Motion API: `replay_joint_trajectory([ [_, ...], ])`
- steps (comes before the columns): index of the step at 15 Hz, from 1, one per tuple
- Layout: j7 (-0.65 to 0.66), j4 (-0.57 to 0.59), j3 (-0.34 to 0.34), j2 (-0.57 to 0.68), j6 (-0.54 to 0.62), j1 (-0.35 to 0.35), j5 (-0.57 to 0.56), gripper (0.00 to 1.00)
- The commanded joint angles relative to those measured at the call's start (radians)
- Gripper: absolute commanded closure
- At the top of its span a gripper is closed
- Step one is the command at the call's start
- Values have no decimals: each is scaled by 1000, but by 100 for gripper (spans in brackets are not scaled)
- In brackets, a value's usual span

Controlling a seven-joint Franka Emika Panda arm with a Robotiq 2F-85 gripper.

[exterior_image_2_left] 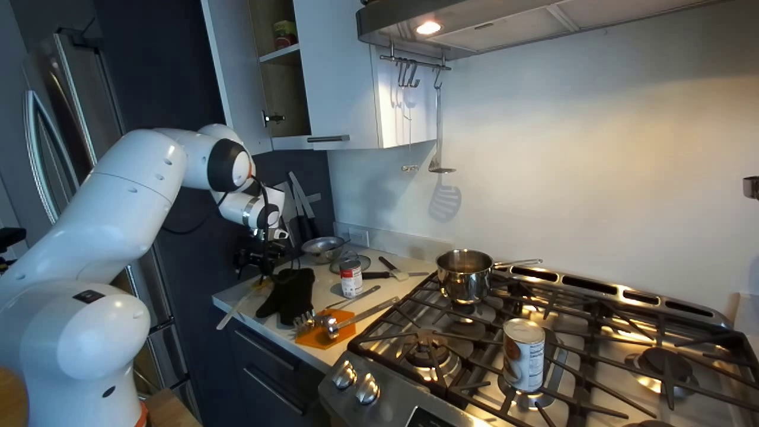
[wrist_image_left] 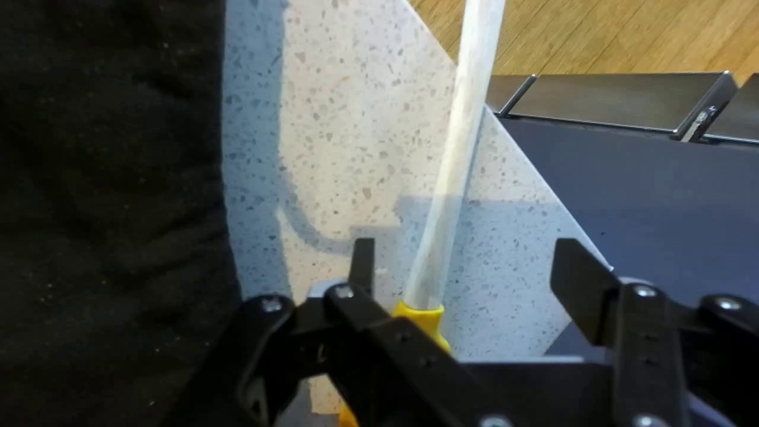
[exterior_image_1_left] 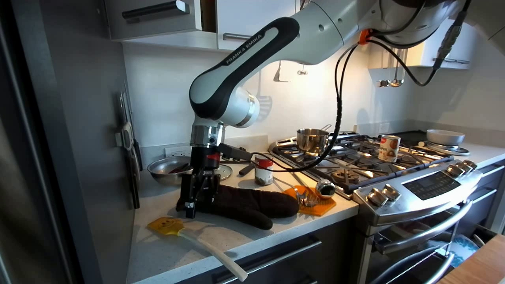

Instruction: Move the wooden spoon to the left

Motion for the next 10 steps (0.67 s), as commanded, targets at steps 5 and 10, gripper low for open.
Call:
replay_joint_trajectory([
  [5,44,-222,-38,-207,-91,-12,-16,0],
  [10,91,-475,-67,-406,8,-19,-26,0],
])
